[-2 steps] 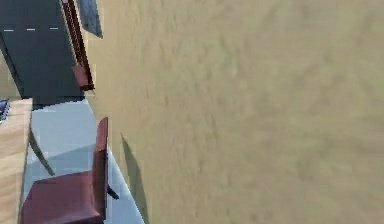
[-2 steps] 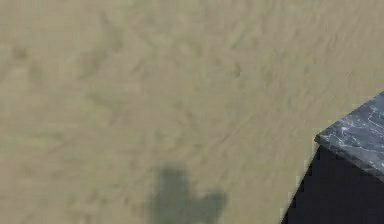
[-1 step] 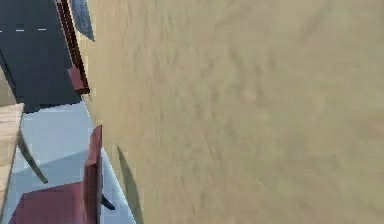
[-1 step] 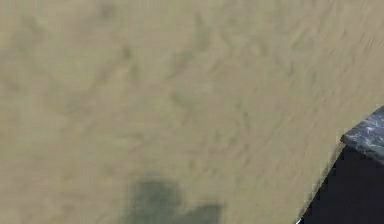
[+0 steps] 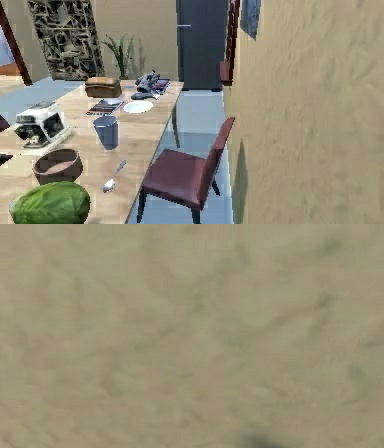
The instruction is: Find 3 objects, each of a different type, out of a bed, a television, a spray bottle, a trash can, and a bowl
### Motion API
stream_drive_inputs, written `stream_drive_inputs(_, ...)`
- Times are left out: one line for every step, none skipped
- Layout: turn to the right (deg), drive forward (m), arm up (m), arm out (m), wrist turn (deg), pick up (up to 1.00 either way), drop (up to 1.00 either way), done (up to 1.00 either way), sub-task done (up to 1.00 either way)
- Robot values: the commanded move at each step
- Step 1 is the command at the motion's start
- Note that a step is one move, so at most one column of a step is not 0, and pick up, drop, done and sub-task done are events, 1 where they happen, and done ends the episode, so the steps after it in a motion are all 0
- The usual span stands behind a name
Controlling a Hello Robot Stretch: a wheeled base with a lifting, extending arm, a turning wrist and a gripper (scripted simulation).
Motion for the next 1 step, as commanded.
stream_drive_inputs(0.0, 0.55, 0.00, 0.00, 0.0, 0.00, 0.00, 0.00, 0.00)
